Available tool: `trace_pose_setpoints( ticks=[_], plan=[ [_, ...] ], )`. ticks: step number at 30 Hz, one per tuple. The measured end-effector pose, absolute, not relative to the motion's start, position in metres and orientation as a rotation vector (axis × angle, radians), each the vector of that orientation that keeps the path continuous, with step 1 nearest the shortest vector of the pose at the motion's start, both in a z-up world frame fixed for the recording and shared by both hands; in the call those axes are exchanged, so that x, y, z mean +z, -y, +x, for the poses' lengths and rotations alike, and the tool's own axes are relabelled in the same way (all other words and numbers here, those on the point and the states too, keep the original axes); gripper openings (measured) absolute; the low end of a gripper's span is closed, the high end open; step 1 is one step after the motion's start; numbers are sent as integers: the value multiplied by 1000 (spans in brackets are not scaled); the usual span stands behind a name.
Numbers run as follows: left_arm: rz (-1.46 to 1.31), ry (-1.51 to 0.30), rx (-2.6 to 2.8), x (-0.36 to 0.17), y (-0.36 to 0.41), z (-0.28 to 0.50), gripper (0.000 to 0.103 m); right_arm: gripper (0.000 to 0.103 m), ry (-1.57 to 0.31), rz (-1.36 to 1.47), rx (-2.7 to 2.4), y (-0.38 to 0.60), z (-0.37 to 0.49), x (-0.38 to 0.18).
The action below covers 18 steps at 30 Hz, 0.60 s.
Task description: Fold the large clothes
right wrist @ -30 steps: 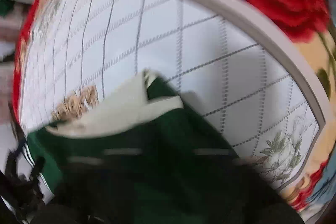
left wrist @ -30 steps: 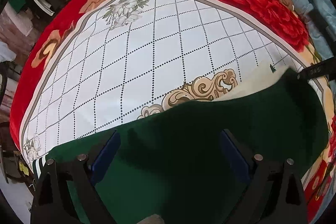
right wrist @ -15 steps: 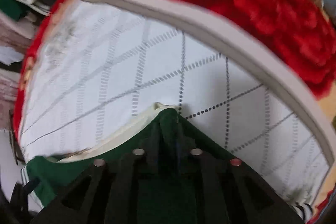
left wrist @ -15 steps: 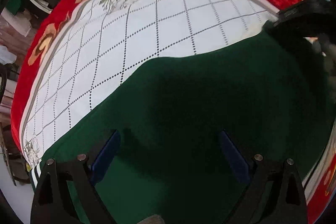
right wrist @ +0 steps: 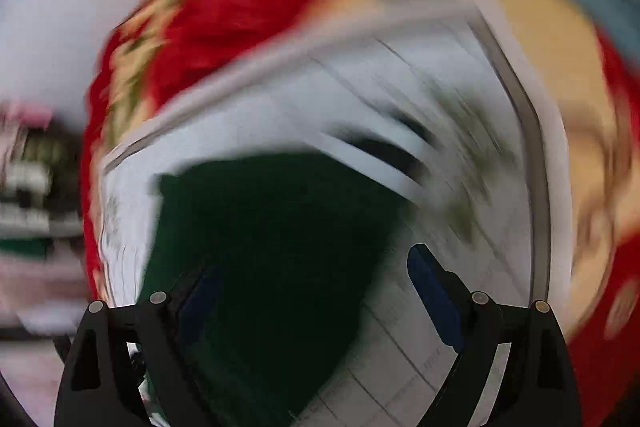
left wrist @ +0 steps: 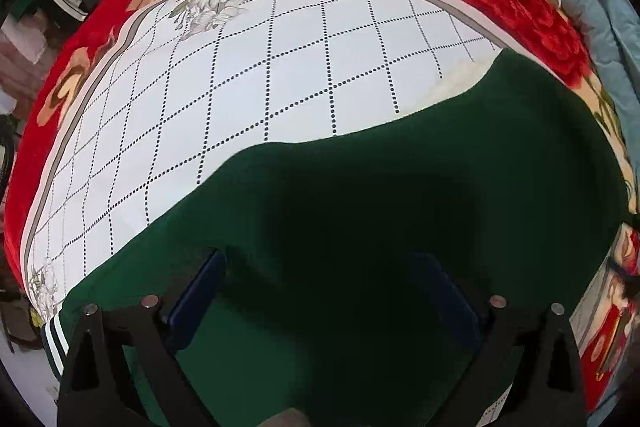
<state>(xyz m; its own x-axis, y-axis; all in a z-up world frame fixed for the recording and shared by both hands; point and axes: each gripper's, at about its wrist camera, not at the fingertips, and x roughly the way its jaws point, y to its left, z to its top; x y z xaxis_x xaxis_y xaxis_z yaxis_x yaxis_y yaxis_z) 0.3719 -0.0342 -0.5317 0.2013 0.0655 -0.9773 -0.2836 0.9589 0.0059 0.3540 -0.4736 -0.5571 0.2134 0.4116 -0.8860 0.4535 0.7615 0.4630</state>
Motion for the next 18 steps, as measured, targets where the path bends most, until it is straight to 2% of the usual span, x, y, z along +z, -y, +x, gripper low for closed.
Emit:
trace_pose_setpoints(
  ticks=[3, 5, 6, 7, 8, 9, 10, 13, 18],
  plan=[
    [-158, -1347, 246, -533, 41, 374, 101, 92, -1384, 962, 75, 480, 353, -612],
    [-144, -1347, 245, -533, 43, 373, 101, 94, -1297, 960, 146, 471, 362, -618],
    [-135, -1349, 247, -533, 45, 372, 101, 84, -1259, 943, 200, 465, 367, -615],
    [-125, -1353, 250, -534, 47, 371, 101, 52, -1264, 915, 225, 457, 371, -614],
    [-119, -1355, 248, -533, 49, 369, 101, 49, -1286, 879, 222, 450, 373, -615],
    [-113, -1359, 247, -533, 52, 366, 101, 39, -1272, 862, 237, 444, 373, -613],
    [-108, -1361, 247, -532, 54, 365, 101, 24, -1272, 861, 248, 441, 372, -612],
    [-110, -1362, 242, -527, 60, 356, 101, 15, -1260, 931, 196, 447, 354, -601],
    [-143, -1395, 215, -518, 67, 327, 101, 13, -1267, 988, 70, 476, 274, -559]
  ],
)
